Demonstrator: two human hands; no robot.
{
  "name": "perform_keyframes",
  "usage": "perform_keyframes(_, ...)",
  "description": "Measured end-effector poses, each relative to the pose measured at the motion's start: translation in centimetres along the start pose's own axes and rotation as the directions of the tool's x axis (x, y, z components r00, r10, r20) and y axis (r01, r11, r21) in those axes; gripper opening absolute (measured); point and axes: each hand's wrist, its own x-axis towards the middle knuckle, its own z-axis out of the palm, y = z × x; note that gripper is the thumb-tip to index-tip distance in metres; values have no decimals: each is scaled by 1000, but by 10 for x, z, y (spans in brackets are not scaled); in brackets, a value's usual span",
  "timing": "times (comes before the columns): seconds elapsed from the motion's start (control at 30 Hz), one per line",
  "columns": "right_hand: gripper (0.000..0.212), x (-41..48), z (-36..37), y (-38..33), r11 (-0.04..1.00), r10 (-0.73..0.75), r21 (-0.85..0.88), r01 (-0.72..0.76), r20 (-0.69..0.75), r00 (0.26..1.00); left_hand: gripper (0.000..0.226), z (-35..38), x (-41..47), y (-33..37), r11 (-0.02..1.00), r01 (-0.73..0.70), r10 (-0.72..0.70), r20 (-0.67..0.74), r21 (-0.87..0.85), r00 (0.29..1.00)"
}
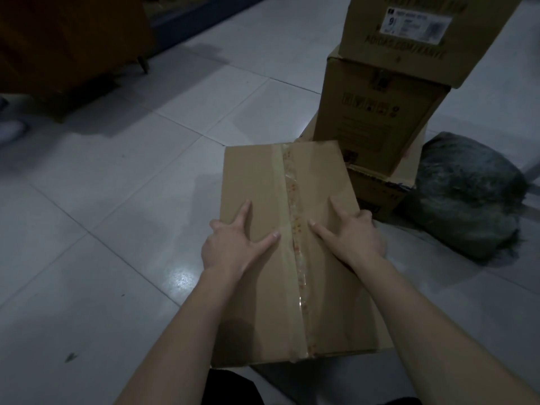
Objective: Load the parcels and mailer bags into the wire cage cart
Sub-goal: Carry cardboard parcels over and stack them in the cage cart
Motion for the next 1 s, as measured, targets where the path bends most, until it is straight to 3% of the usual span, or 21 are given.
perform_keyframes(0.27,99,-3,-2,-7,999,45,26,-45,-6,999,99,-13,4,19,998,55,-55,7,1,998)
perform_keyframes(0.47,108,-21,-51,-13,997,49,66,-45,-60,997,98,-71,-8,47,996,20,-10,-119,83,993)
perform_keyframes(0.7,107,-100,-202,-78,1000,-15,-18,14,-103,995,102,-233,-74,73,990,86,-72,-132,107,989)
perform_keyframes(1.0,105,-231,-433,-135,998,-37,54,45,-145,989,102,-471,-186,137,986,89,-64,-174,141,983)
